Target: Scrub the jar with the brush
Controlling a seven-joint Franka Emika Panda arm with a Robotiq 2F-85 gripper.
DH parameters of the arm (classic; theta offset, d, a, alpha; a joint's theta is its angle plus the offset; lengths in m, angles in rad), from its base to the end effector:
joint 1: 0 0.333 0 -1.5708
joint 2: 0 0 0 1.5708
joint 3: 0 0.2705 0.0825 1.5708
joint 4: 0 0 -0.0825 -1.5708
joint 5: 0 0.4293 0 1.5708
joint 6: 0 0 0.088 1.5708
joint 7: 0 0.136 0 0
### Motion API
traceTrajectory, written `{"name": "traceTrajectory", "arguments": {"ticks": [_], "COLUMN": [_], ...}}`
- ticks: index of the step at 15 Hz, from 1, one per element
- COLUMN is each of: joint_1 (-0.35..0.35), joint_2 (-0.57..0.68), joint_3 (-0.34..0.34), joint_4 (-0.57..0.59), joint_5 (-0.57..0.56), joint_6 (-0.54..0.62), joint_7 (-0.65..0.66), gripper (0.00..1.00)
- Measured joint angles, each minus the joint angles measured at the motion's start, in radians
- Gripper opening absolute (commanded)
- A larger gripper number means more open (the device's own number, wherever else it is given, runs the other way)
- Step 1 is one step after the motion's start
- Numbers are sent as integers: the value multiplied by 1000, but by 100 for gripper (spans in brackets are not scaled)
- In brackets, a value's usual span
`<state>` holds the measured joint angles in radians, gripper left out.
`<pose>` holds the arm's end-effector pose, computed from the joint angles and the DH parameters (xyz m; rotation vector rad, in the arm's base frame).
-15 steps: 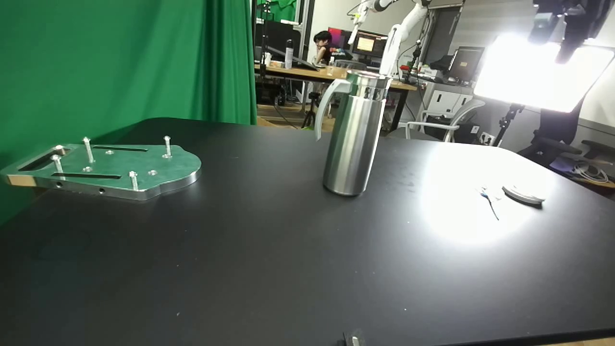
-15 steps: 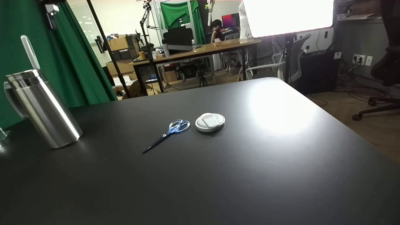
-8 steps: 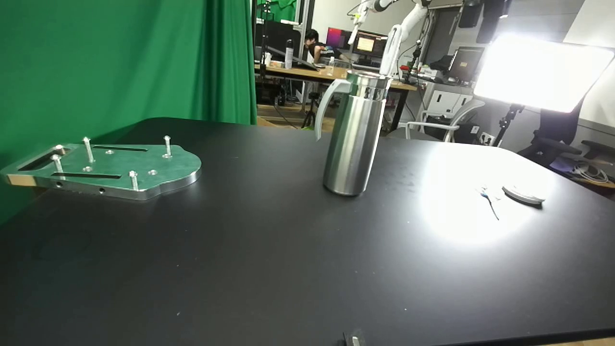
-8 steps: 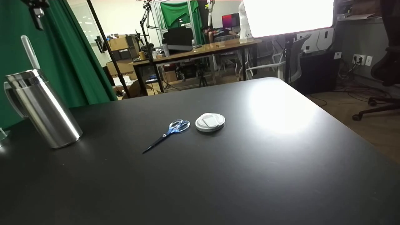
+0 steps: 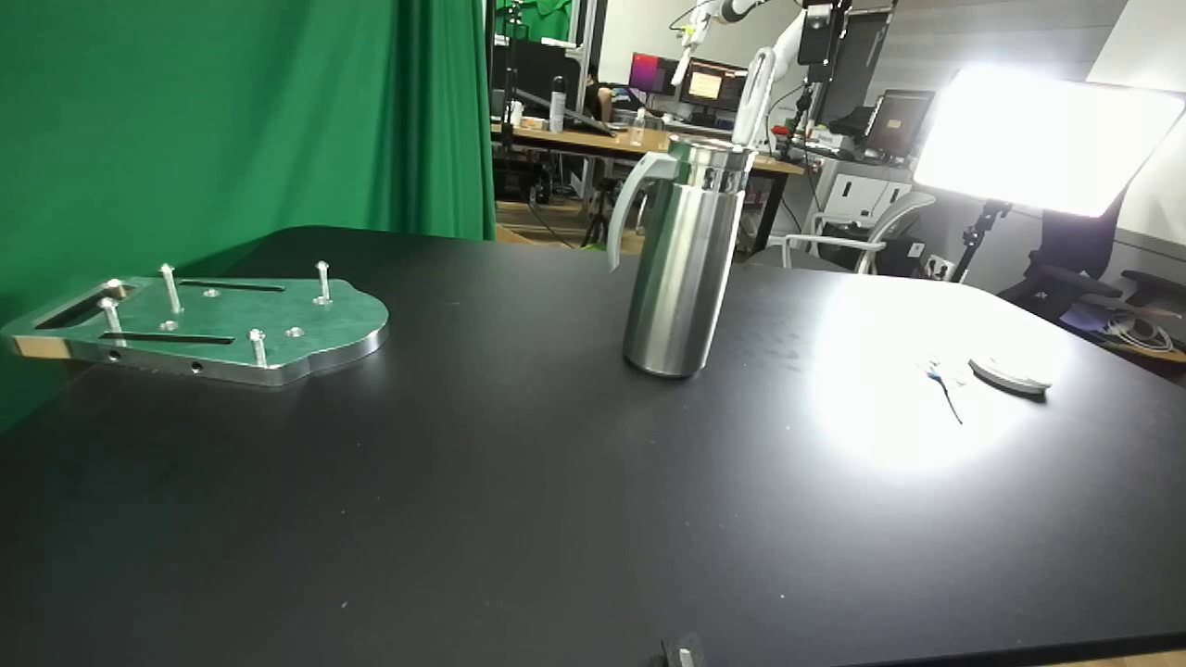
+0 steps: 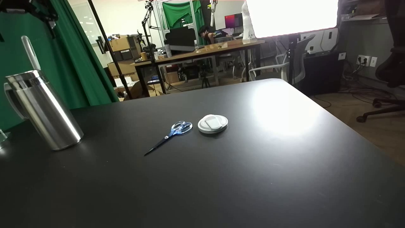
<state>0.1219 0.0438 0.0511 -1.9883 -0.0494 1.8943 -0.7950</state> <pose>0.5761 0.0956 0.3358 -2.7588 -1.4840 0.2265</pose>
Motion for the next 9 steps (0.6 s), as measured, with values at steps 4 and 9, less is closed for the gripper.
{"name": "traceTrajectory", "arguments": {"ticks": [4,9], "joint_1": [0,-4], "joint_2": [74,103], "joint_3": [34,49], "joint_4": [70,102], "joint_5": [8,55], "joint_6": [-6,-13], "joint_7": [-35,-35], "gripper": [100,100]}}
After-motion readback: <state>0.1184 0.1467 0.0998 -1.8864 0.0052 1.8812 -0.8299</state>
